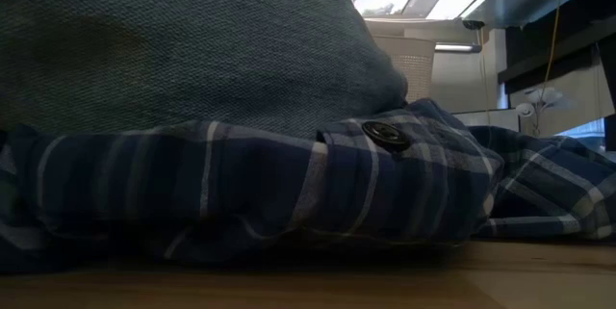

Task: Sort clothes
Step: Put the pink underwear into the white laundry bin, then put the light pink sock into the white laundry bin

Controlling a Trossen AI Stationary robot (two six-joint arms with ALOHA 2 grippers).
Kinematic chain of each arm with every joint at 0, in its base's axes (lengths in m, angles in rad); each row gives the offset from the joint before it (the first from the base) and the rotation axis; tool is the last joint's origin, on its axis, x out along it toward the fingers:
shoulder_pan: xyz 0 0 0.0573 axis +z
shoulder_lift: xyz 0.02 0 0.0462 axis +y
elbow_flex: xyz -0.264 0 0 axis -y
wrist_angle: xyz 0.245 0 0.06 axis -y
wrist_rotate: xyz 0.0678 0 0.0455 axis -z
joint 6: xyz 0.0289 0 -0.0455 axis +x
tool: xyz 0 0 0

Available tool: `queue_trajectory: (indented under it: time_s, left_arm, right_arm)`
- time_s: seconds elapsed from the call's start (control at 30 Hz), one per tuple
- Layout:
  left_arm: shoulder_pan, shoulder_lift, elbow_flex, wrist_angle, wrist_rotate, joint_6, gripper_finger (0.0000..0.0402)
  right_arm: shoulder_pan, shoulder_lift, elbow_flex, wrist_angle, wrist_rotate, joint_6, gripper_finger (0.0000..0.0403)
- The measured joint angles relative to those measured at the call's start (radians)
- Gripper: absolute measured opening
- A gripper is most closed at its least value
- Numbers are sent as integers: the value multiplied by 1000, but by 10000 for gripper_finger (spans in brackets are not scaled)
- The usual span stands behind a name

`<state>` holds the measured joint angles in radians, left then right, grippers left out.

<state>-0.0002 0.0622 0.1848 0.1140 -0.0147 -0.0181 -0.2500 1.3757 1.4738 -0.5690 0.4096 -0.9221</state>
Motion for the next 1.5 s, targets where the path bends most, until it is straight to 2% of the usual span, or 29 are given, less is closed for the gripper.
queue_trajectory:
  time_s: [0.1,0.2,0.3,0.4,0.57,0.67,0.8,0.9,0.97,1.07,1.13,1.23,1.37,1.5]
  left_arm:
    - [0,0,0,-21,0,-6,0]
    - [0,0,0,-26,5,-8,0]
    - [0,0,0,-23,8,-8,0]
    - [0,1,0,-19,8,-9,0]
    - [0,52,0,79,11,2,0]
    - [-5,120,0,167,46,86,0]
    - [-15,236,2,328,51,163,0]
    - [-15,321,79,331,44,209,0]
    - [-15,382,173,250,23,184,0]
    - [-13,480,360,8,-28,118,0]
    - [-13,547,484,-204,-57,49,0]
    - [-13,635,625,-462,-32,-137,0]
    - [-19,710,712,-664,39,-359,0]
    - [-38,754,715,-829,19,-480,0]
  right_arm:
    - [63,-46,0,-150,-11,79,224]
    - [141,-85,-6,-269,-78,190,231]
    - [249,-134,-68,-288,-133,250,232]
    - [369,-175,-177,-225,-127,292,232]
    - [551,-218,-423,66,-77,311,232]
    - [632,-216,-585,277,-60,289,232]
    - [700,-213,-803,663,-51,234,232]
    - [718,-212,-946,950,-53,185,232]
    - [715,-213,-1020,1092,-51,183,232]
    - [714,-213,-1099,1201,-28,181,232]
    - [714,-213,-1124,1230,-6,188,232]
    - [714,-213,-1138,1224,0,207,232]
    - [715,-213,-1138,1225,-1,208,232]
    - [715,-213,-1138,1224,-1,209,232]
